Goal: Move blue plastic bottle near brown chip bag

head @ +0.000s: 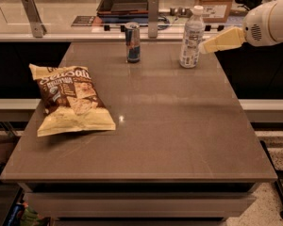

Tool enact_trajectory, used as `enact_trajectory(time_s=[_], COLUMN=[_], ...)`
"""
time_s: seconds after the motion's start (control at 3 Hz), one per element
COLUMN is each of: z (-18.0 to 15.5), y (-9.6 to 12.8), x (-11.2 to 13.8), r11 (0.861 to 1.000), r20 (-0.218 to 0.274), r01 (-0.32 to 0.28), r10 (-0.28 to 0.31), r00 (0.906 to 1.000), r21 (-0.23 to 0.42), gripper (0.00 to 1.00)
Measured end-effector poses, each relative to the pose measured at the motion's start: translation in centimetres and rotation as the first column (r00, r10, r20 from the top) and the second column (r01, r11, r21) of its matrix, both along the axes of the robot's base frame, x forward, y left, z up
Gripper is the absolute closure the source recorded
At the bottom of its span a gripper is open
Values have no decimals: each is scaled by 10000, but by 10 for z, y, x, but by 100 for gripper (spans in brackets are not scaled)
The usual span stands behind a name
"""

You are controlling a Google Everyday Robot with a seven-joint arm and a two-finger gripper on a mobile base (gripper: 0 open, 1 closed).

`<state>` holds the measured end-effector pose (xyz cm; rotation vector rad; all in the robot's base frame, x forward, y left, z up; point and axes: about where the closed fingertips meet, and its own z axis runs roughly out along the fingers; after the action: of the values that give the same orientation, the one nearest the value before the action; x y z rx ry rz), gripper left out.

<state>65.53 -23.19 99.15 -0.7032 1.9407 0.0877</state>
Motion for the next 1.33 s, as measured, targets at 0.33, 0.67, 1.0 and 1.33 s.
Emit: enact_trajectory(time_s=[0.33, 0.67, 1.0, 1.33], z=[0, -12, -24, -37], y=[0, -4, 0, 8], x=[0, 22, 49, 64], r11=[10000, 9981, 9905, 9806], r20=[3, 148, 288, 308], r01=[-1, 213, 190, -108], r10=[1, -222, -231, 49], r00=[10000, 9996, 9993, 9995], r21=[4, 573, 1362, 1960], gripper=[0, 0, 0, 0])
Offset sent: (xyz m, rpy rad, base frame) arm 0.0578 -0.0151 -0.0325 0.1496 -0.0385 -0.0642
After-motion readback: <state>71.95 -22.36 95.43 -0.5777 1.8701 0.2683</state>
